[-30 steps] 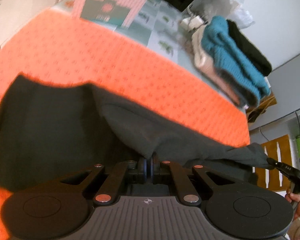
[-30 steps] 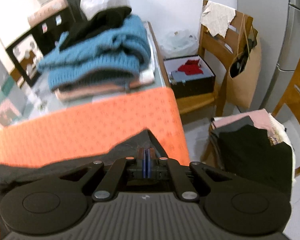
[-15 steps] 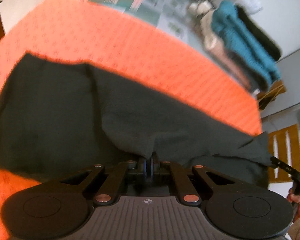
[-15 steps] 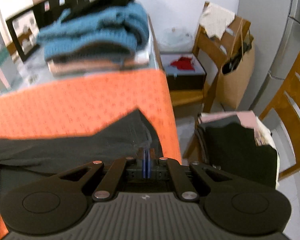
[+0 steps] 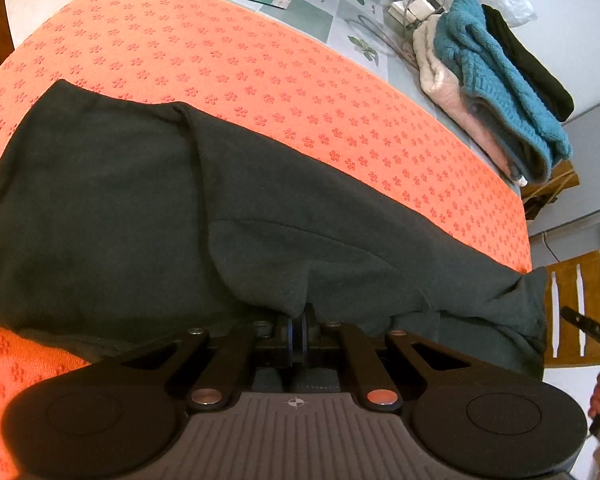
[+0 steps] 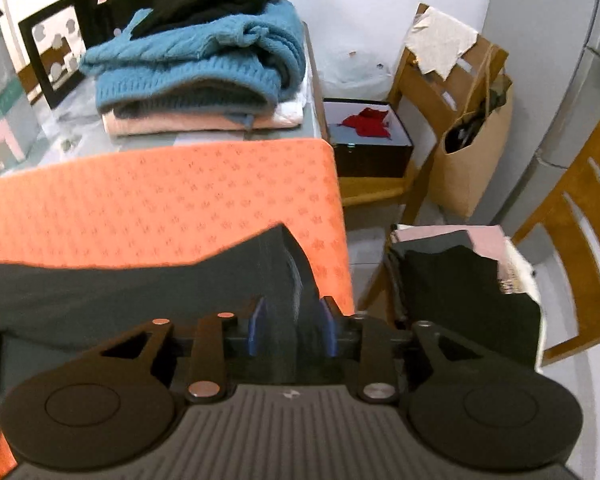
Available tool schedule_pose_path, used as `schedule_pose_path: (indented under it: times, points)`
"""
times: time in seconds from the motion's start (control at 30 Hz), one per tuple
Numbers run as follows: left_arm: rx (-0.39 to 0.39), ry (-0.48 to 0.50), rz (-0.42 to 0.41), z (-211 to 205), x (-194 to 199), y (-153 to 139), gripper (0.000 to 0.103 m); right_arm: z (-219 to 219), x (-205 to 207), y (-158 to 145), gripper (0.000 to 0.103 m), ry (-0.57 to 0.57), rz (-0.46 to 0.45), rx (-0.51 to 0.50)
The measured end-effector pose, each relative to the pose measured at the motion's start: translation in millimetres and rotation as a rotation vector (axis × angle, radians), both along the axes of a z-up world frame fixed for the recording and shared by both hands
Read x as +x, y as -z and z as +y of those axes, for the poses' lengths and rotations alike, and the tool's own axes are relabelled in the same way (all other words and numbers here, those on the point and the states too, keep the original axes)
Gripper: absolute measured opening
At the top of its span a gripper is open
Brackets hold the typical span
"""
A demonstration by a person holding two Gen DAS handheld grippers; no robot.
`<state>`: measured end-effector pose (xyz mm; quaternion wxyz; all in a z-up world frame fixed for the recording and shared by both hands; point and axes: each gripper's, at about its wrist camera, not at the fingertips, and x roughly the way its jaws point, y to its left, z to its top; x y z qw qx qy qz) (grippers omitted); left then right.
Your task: Fold clothes
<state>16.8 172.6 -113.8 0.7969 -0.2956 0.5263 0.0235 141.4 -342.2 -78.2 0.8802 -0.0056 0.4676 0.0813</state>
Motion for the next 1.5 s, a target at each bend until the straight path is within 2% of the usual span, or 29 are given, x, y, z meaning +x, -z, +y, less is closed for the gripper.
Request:
schedule_pose_path:
  times: [0.27, 0.33, 0.37, 0.47, 0.67, 0.83, 1.03, 1.07, 1.17, 1.3, 1.43, 1.5]
  points:
    - [0.000, -0.005, 0.001, -0.5, -0.8, 0.1, 0.007, -0.4, 52.4, 36.6, 0.036, -0.010, 0.112, 0.087]
    - [-0.001, -0.008, 0.001, -0.3, -1.0, 0.5, 0.007, 0.2, 58.1, 44.0, 0.023, -0.017, 0.133, 0.122]
    - [-0.001, -0.010, 0.001, -0.3, -1.1, 0.5, 0.007, 0.2, 58.6, 44.0, 0.003, -0.019, 0.135, 0.136]
    - [-0.001, -0.013, 0.000, -0.6, -1.1, 0.9, 0.007, -2.7, 53.4, 32.9, 0.002, -0.024, 0.115, 0.171]
    - [-0.002, -0.014, 0.000, -1.1, -0.5, 1.2, 0.007, -23.7, 16.1, -16.2, 0.002, 0.010, 0.052, 0.229]
    - [-0.005, -0.013, -0.001, 0.0, -0.2, 0.8, 0.007, -37.1, -17.8, -25.8, 0.002, 0.048, 0.089, 0.253]
    - [-0.009, -0.015, -0.007, 1.1, -0.4, 0.2, 0.007, -33.5, -40.7, 10.7, 0.005, 0.096, 0.199, 0.152]
    - [-0.008, -0.015, -0.009, 1.1, -0.3, -0.2, 0.007, -34.3, -42.5, 14.1, 0.009, 0.116, 0.203, 0.152]
    - [-0.007, -0.017, -0.017, 1.5, 0.1, -1.9, 0.007, -39.5, -48.0, 16.1, 0.041, 0.193, 0.188, 0.196]
    - [-0.008, -0.017, -0.019, 1.9, -0.2, -2.0, 0.007, -44.2, -42.7, 21.2, 0.043, 0.230, 0.184, 0.260]
    - [-0.010, -0.015, -0.020, 2.2, -0.7, -1.8, 0.007, -47.7, -27.6, 43.9, 0.043, 0.258, 0.256, 0.317]
    - [-0.010, -0.015, -0.021, 2.4, -0.9, -1.8, 0.007, -46.5, -24.9, 50.4, 0.037, 0.265, 0.278, 0.359]
